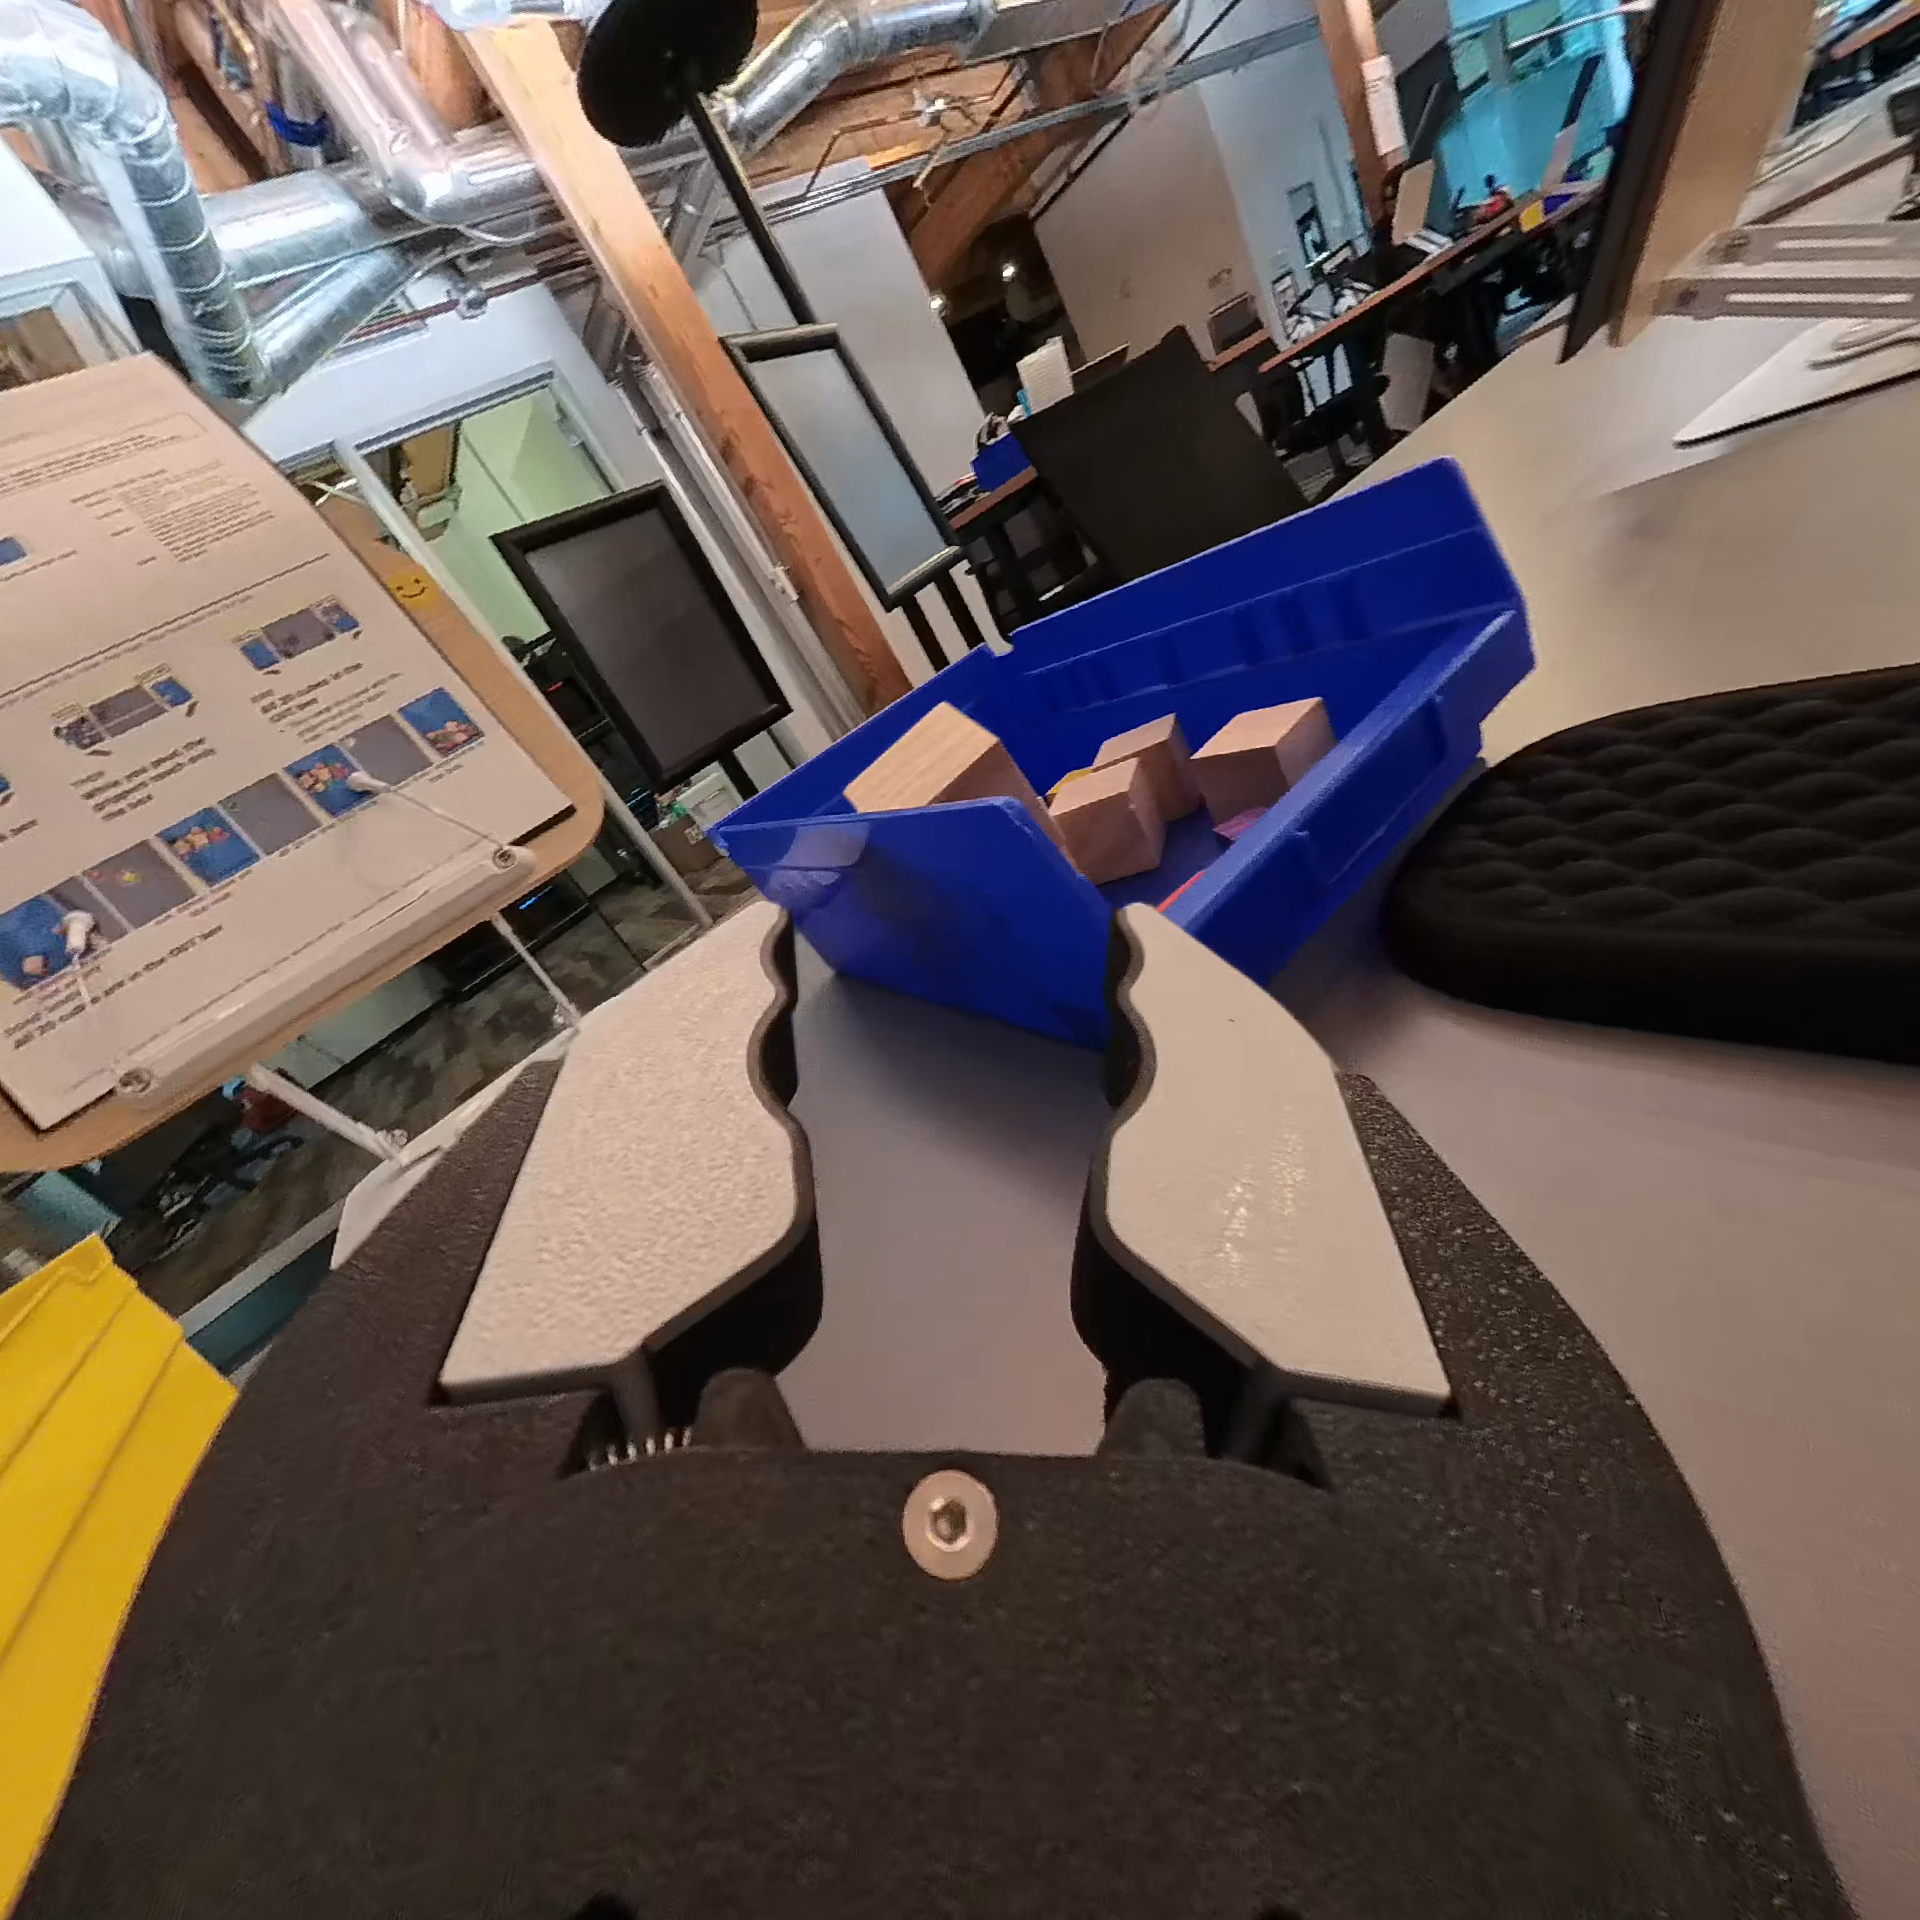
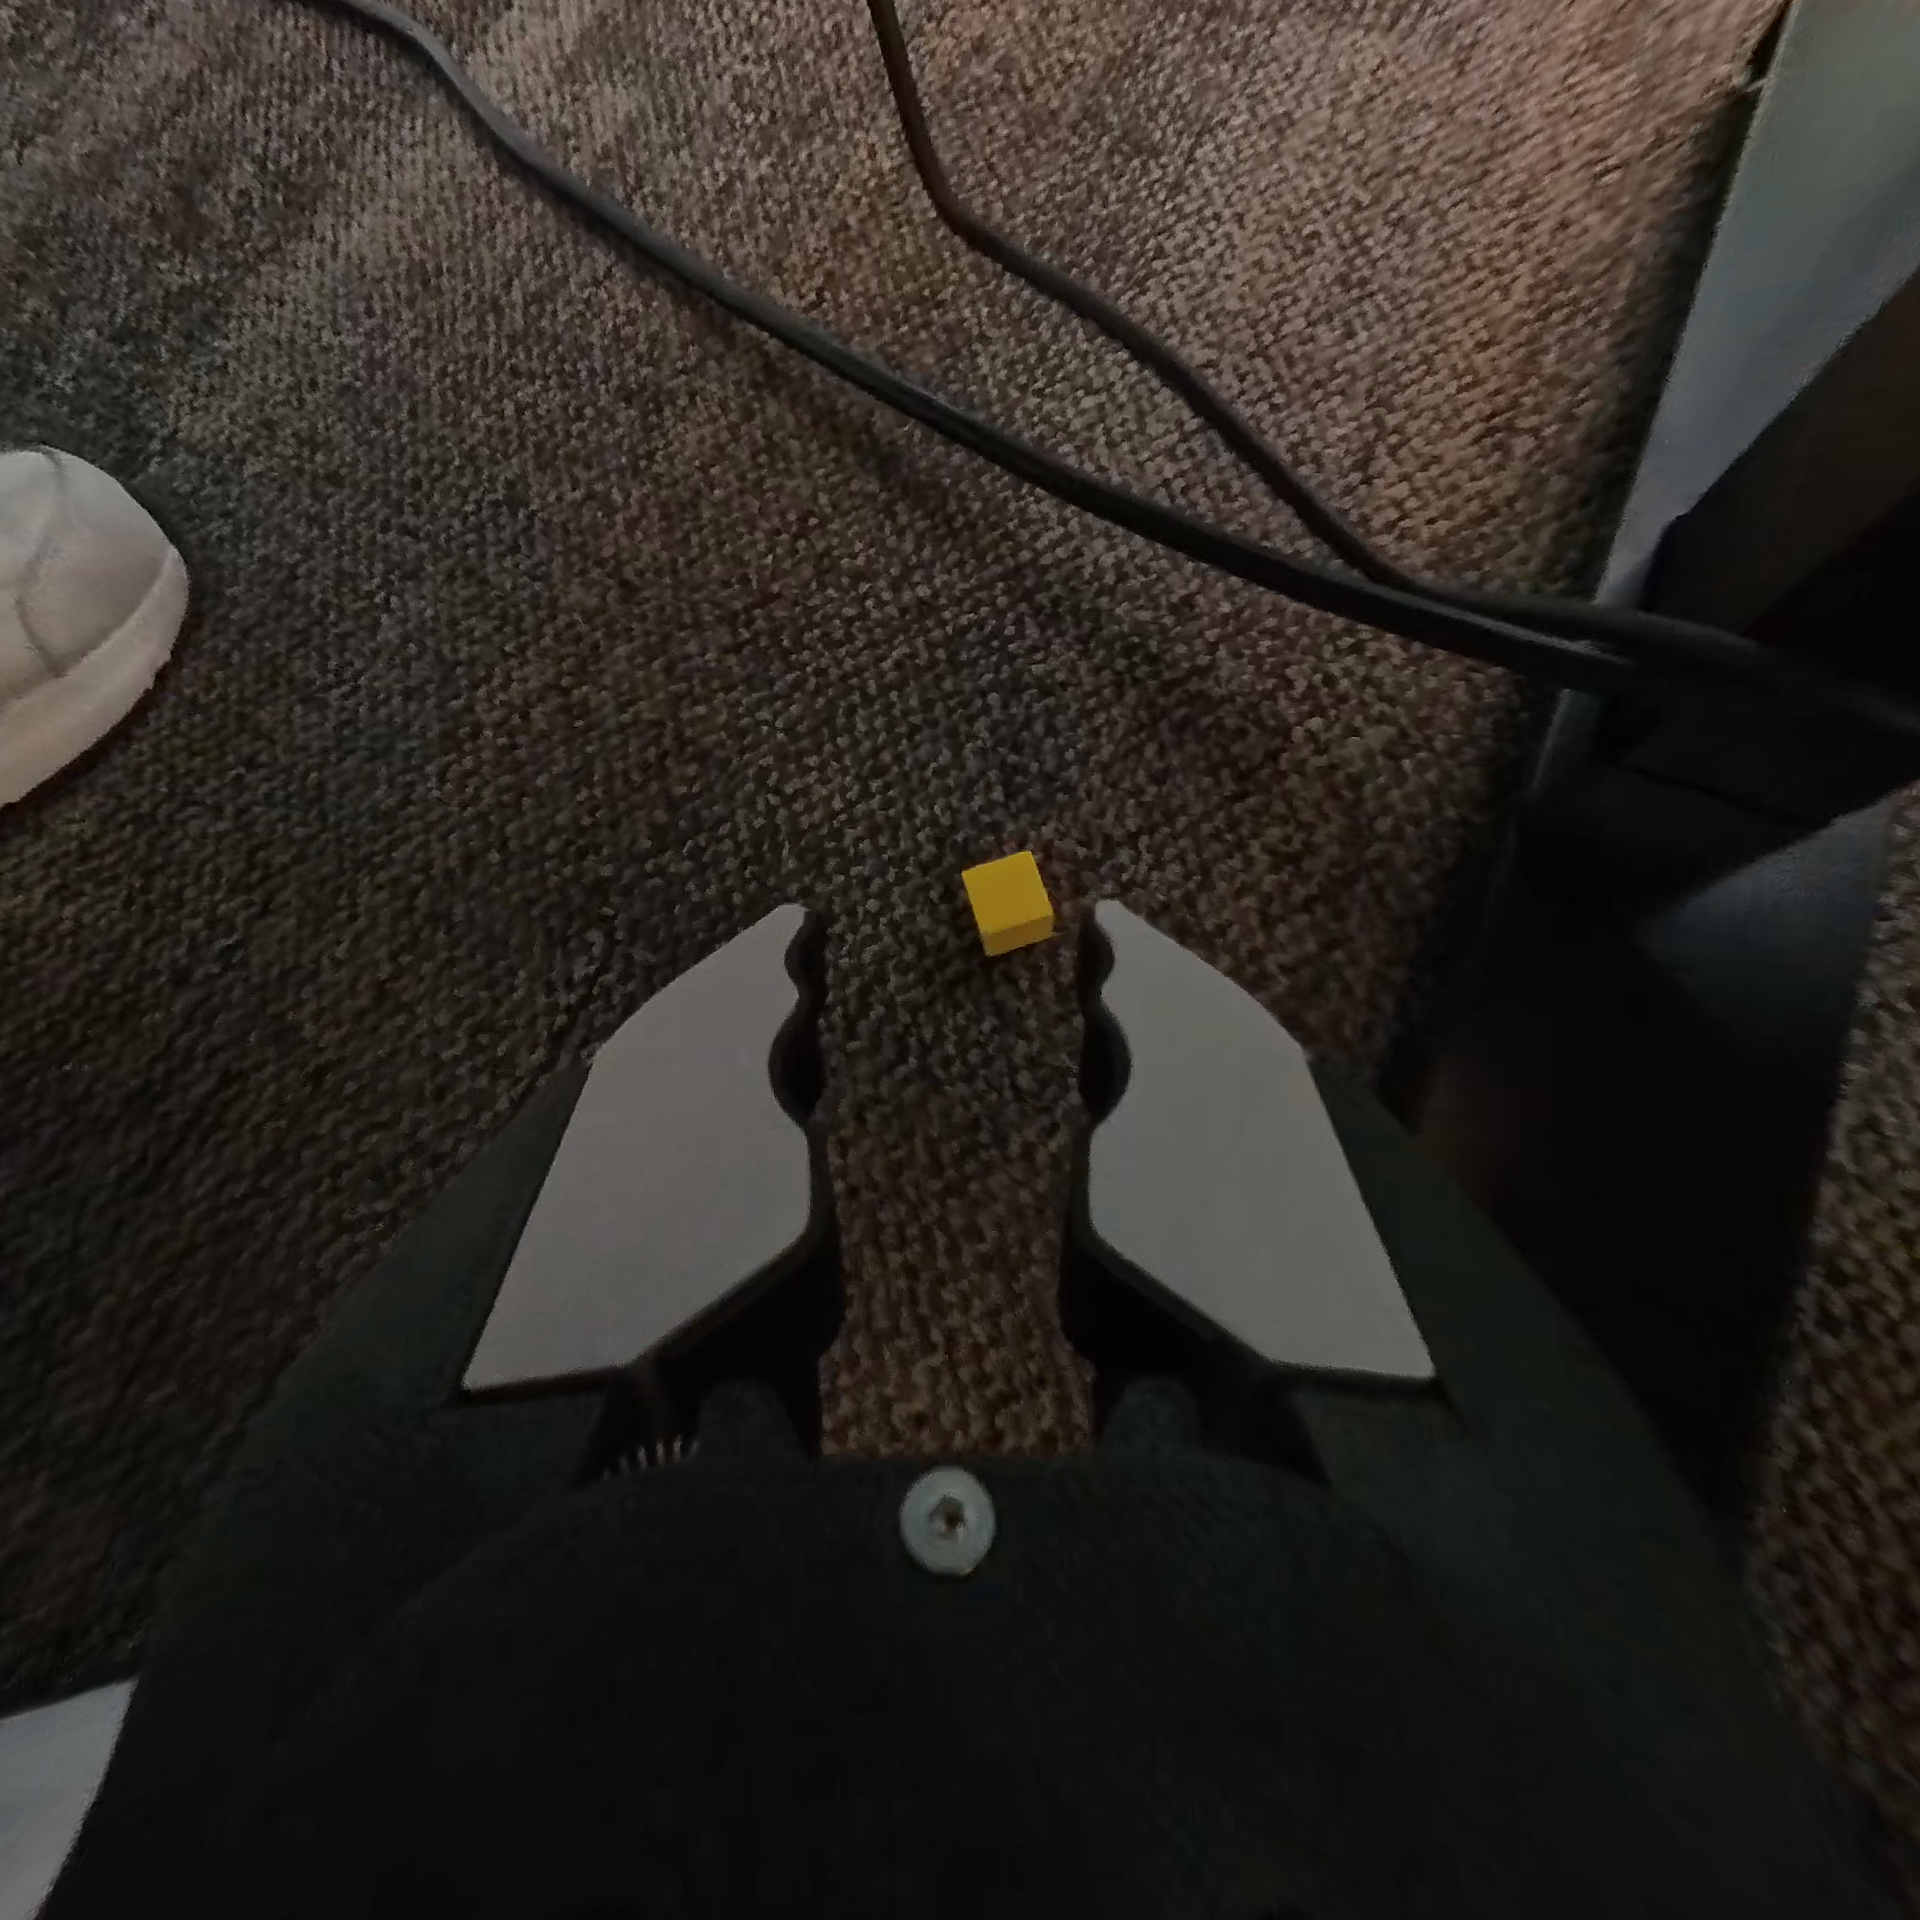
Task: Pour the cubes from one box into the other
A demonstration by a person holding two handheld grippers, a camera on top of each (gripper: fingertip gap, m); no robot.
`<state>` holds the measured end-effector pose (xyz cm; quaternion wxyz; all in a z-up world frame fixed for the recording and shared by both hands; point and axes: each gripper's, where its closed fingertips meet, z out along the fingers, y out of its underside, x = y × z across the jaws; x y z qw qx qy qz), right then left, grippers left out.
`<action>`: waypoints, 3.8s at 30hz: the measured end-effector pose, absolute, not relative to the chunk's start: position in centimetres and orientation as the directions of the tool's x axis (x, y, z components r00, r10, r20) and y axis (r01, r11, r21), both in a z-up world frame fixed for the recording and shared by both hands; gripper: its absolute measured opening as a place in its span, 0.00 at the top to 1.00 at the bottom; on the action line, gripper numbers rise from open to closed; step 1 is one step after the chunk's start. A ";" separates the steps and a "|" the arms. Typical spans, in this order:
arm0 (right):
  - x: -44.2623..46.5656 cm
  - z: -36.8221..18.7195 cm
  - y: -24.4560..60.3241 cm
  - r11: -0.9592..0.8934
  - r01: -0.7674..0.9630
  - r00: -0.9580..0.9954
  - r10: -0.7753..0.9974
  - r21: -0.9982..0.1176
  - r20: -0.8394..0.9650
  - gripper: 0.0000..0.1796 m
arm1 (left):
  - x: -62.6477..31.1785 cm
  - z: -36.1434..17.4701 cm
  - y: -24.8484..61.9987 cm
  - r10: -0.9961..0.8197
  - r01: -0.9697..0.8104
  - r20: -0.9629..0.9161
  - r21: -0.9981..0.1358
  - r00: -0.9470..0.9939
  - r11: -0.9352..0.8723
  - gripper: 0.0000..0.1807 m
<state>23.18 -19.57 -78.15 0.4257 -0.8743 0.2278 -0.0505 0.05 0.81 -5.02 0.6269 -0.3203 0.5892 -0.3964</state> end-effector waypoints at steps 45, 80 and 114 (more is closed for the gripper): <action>23.8 -85.7 -17.5 -0.617 -0.452 0.862 -0.488 -0.644 -0.137 0.88 | 1.6 -6.6 2.4 -0.809 -0.027 -0.584 -0.812 0.064 0.583 0.73; -3.5 -47.5 -24.8 -0.434 -0.453 0.723 -0.690 -0.778 -0.036 0.87 | -0.2 -4.6 3.8 -0.946 0.036 -0.307 -0.949 0.103 0.312 0.71; -2.4 8.3 -17.1 -0.524 -0.001 0.692 -0.616 -0.852 0.377 0.88 | -1.0 -3.8 6.1 -0.974 0.078 -0.155 -0.982 0.169 0.169 0.62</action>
